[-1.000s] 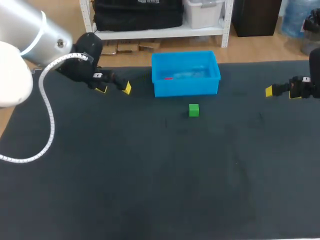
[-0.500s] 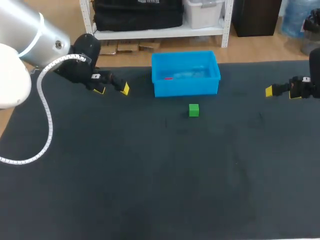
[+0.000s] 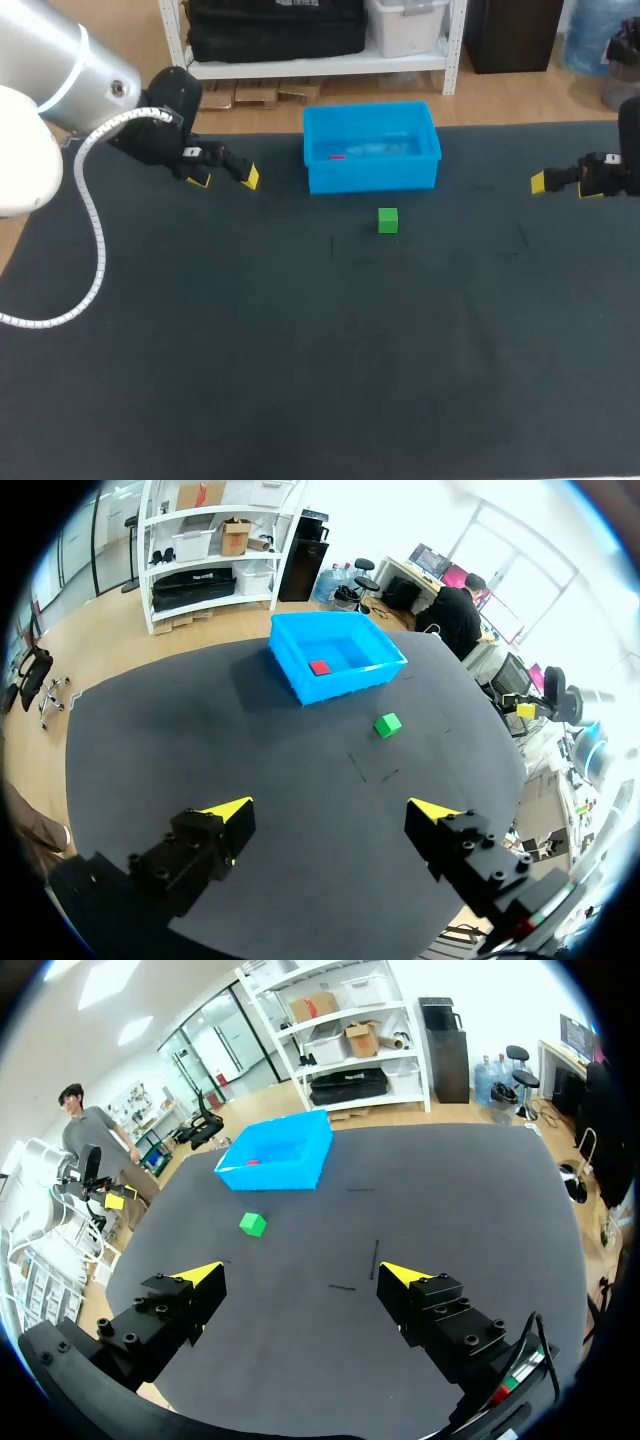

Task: Use the left arm to pick the red cube and place it into the blue plastic box first, then use the right arm to grasp the green cube and put it into the same blue plastic box after the first action is fully finished.

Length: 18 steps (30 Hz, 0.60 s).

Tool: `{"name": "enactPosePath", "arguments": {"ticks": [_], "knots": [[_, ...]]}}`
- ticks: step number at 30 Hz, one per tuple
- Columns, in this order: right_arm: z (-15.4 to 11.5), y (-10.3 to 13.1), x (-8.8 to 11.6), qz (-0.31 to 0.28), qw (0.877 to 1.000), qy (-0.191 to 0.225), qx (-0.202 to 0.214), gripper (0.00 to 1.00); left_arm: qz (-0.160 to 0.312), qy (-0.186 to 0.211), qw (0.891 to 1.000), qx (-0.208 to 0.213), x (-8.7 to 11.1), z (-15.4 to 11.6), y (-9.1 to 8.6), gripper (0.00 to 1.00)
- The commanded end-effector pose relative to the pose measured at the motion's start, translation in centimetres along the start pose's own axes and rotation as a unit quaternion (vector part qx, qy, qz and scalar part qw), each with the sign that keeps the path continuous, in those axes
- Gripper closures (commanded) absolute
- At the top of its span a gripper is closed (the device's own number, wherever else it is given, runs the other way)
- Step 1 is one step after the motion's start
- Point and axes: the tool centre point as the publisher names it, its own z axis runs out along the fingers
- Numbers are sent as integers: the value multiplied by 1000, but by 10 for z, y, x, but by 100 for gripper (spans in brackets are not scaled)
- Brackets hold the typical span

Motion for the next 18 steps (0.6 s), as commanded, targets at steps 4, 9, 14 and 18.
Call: {"name": "enactPosePath", "arguments": {"ticks": [4,9,14,18], "knots": [[0,0,0,0,1000,1,1,0,0,0,1000,0,0,-1,0,0],[0,0,0,0,1000,1,1,0,0,0,1000,0,0,-1,0,0],[0,0,0,0,1000,1,1,0,0,0,1000,0,0,-1,0,0],[3,5,-4,-6,1000,5,4,0,0,0,1000,0,0,-1,0,0]]}}
